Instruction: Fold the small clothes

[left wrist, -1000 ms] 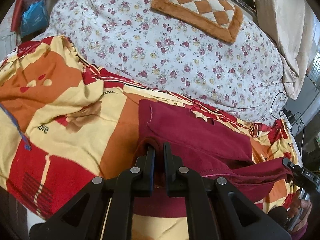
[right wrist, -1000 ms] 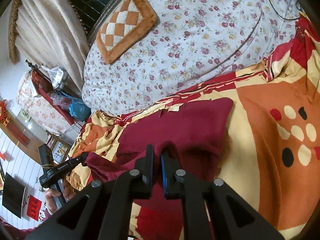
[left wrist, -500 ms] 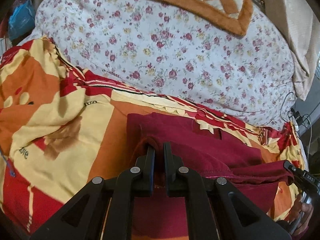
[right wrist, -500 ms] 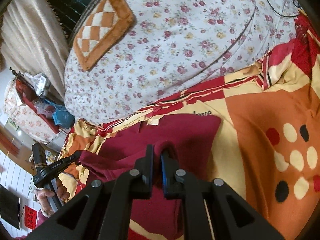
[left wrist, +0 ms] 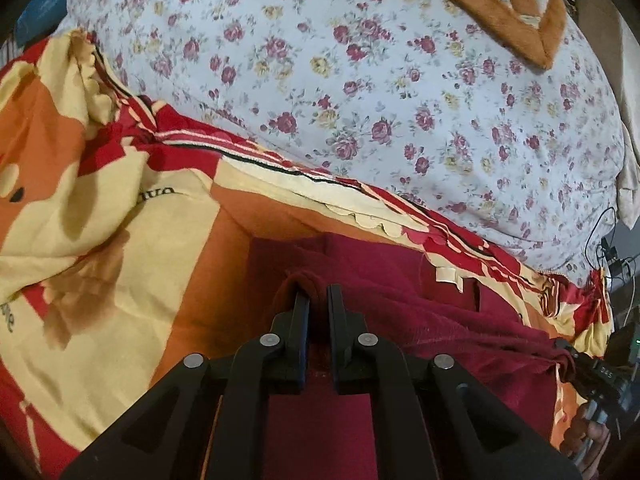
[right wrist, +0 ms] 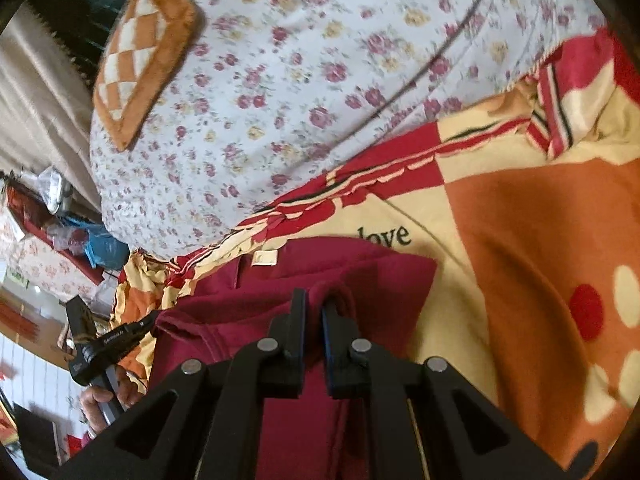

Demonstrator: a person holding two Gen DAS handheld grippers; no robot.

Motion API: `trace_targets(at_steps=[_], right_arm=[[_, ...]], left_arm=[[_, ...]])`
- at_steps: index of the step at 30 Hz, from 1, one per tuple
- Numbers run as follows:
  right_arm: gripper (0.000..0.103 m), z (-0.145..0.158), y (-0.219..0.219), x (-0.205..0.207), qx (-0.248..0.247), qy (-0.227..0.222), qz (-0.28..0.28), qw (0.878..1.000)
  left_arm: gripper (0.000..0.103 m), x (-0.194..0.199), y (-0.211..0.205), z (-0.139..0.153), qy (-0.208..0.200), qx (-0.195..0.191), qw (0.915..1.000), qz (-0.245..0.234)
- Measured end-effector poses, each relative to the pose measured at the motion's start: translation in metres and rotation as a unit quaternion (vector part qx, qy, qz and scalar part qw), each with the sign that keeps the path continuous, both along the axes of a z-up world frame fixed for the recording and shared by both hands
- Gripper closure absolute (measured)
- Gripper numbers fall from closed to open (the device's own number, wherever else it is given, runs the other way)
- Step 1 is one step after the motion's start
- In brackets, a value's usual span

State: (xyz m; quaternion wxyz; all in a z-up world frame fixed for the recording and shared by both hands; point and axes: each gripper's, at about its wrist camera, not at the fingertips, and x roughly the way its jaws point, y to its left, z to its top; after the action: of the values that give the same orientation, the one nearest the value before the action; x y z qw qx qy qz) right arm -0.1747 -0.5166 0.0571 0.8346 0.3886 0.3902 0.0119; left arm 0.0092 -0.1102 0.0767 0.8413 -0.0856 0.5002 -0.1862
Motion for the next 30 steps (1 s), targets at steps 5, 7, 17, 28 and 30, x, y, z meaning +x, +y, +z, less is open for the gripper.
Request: trace_targets(at_steps=[5, 7, 17, 28, 30], right_arm=[[0.089, -0.004, -0.01, 0.007, 0.034, 0.001, -0.004, 0.999], [0.077, 0.005, -0.009, -0.001, 0.037, -0.022, -0.004, 0.999], [0.05, 0.056, 0.038, -0.006, -0.112, -0.057, 0.05, 0.991], [0.063, -0.018, 0.039, 0.08, -0.163, 0.073, 0.037, 0.983], [0.063, -0.008, 0.037, 0.072, -0.156, 0.071, 0.036, 0.985]], left_arm=[[0.087, 0.009, 0.006, -0.002, 0.025, -0.046, 0.9986, -0.008], [0.068, 0.01, 0.011, 0.005, 0.024, -0.07, 0.9972, -0.01], [0.053, 0.008, 0.007, 0.016, -0.011, -0.049, 0.9987, -0.013], [0.049, 0.045, 0.011, -0.052, 0.074, -0.013, 0.9966, 0.035], [0.049, 0.04, 0.013, -0.048, 0.073, -0.013, 0.9967, 0.033]])
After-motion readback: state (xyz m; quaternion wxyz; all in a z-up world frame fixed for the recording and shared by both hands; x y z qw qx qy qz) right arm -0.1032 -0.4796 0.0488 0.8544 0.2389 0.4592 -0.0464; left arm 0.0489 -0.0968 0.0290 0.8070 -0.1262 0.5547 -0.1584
